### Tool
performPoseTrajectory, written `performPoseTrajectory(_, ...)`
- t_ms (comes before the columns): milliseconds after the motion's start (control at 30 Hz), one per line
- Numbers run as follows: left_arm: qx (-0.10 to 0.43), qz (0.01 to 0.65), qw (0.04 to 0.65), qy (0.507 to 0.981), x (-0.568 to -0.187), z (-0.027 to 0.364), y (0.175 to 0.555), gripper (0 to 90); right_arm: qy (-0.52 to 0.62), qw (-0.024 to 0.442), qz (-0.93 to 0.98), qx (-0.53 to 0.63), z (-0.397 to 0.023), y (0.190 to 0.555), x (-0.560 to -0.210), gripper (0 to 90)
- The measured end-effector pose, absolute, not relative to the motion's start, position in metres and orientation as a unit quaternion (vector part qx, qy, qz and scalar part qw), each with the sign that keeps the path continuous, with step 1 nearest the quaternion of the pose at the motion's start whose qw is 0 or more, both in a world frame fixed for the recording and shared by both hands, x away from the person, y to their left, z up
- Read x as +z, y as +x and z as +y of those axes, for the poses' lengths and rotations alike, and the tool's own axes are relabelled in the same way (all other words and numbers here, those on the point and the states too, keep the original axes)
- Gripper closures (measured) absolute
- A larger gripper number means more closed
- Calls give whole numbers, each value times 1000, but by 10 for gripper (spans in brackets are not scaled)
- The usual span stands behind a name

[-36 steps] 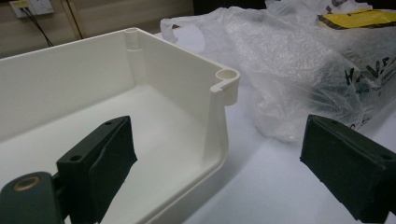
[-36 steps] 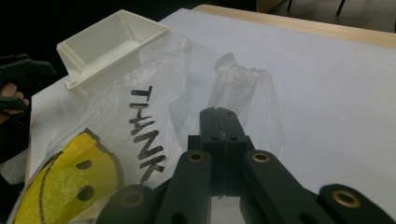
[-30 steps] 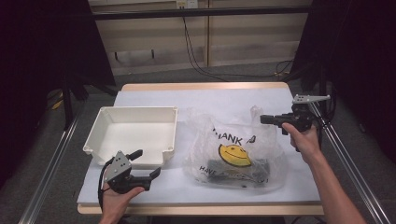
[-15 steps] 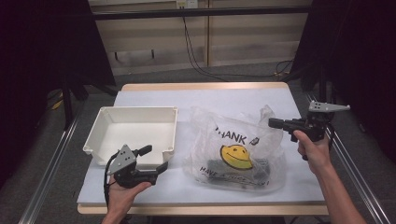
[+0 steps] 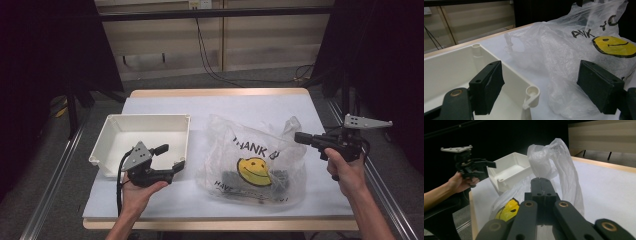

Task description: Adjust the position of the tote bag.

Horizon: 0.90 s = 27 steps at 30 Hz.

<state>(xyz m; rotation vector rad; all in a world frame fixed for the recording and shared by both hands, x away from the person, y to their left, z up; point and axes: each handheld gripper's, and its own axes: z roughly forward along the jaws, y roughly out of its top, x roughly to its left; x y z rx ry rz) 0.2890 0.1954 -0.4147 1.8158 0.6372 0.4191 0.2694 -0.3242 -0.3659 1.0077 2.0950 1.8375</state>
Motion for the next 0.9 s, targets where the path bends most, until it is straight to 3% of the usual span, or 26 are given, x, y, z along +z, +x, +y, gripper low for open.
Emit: performPoseTrajectory(900,112,245,582,768,-402,145,344,444,322,107,698,631,-329,219,-350,900)
